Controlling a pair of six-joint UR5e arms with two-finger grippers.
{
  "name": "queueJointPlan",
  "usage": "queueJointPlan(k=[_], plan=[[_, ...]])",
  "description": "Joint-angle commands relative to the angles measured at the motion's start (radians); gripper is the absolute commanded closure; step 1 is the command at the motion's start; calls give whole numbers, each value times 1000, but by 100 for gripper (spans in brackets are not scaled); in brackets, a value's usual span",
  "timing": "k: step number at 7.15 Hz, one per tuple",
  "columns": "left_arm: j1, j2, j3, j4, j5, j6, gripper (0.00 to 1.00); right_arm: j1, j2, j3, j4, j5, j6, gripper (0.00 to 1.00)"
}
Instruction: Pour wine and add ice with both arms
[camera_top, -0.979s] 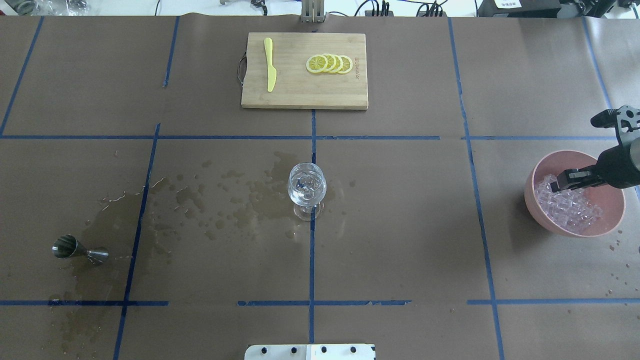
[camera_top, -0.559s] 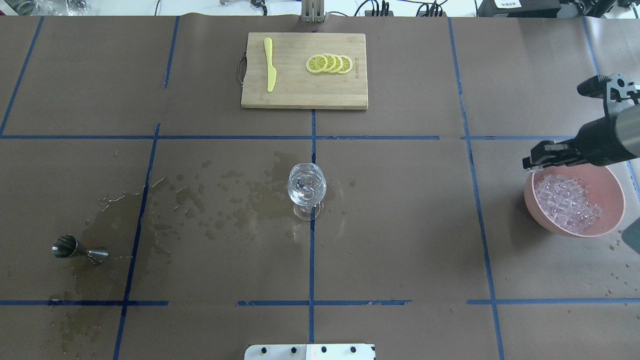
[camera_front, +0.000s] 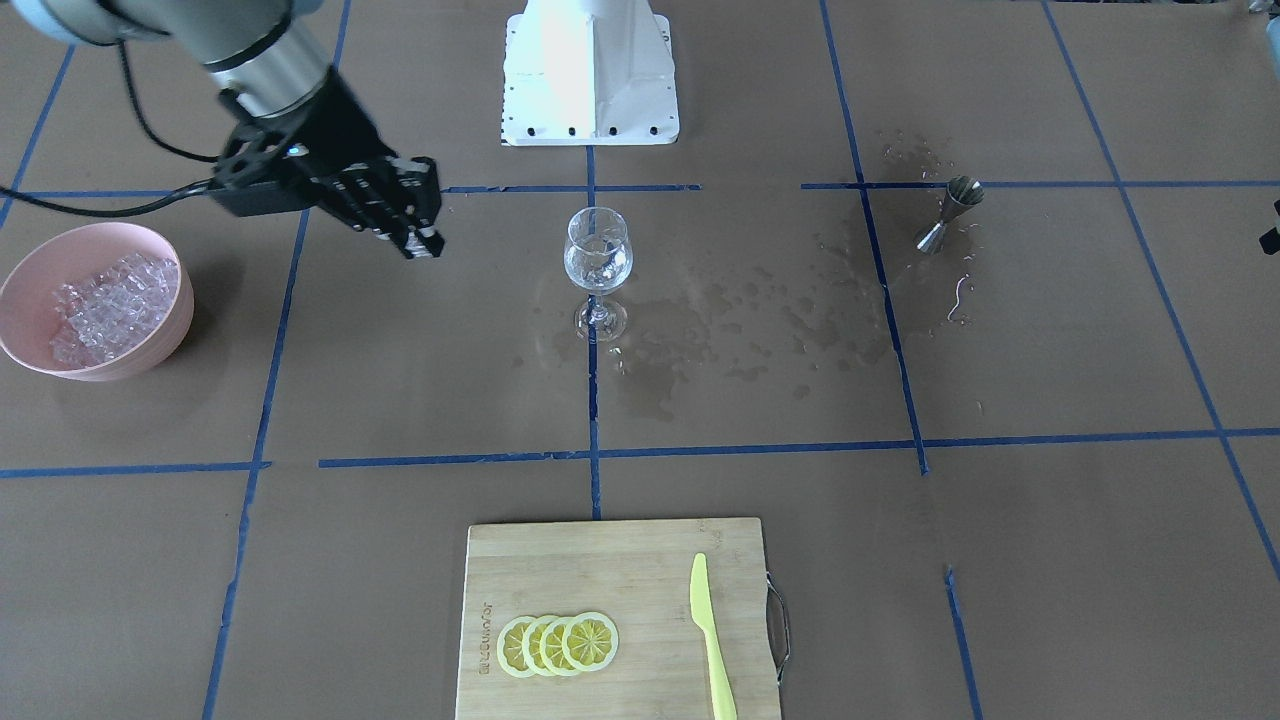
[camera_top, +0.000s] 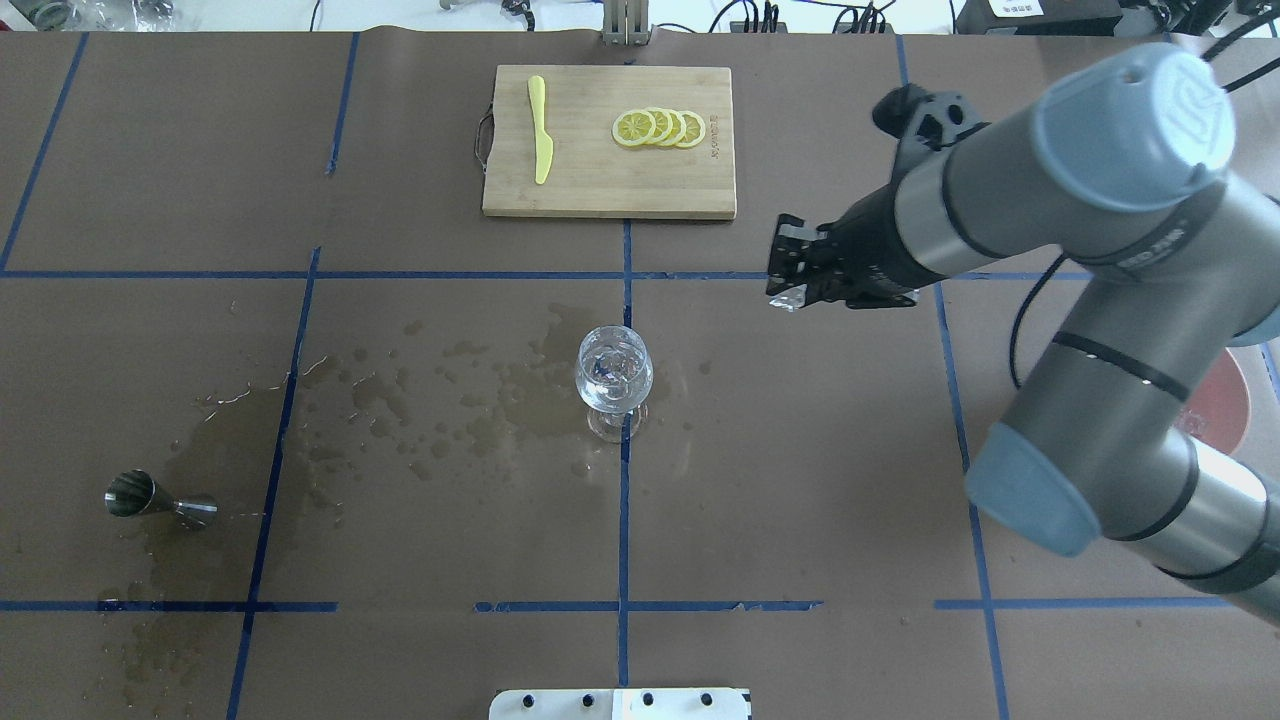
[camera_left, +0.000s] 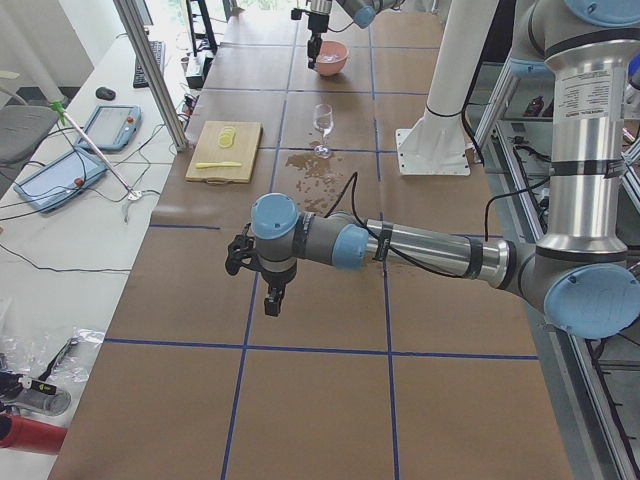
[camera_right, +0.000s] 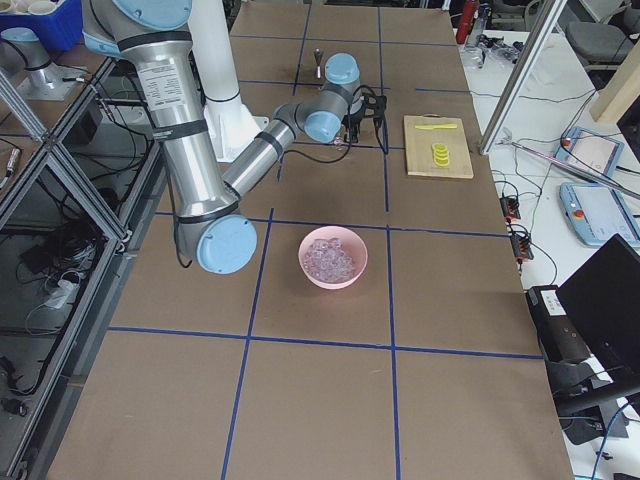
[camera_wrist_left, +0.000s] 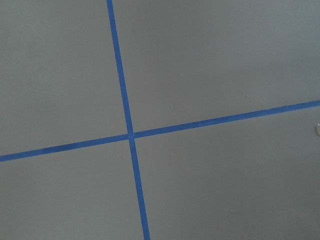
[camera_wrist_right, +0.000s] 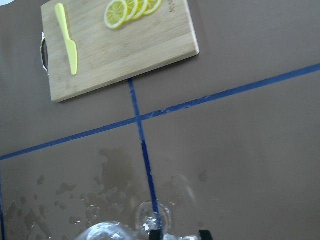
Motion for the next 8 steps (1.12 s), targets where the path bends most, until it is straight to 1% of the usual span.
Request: queueJointPlan(k=[1, 2, 4, 5, 6, 7, 8], plan=[[0, 2, -1, 1, -3, 0, 0, -109, 198, -78, -108, -137, 102, 100], [0, 4, 0, 1, -3, 0, 0, -123, 244, -144, -105, -151, 106, 100], [0, 4, 2, 1, -5, 0, 0, -165, 249, -150, -103, -198, 110, 100], [0, 2, 2, 1, -6, -1, 0, -172, 249, -152, -105, -200, 110, 98], [0, 2, 2, 1, -6, -3, 0, -174, 248, -152, -106, -198, 110, 13], [0, 2, 2, 1, -6, -4, 0, -174, 246, -149, -109, -197, 109, 1], [0, 2, 4, 1, -6, -3, 0, -159, 223, -123, -112, -188, 107, 0]])
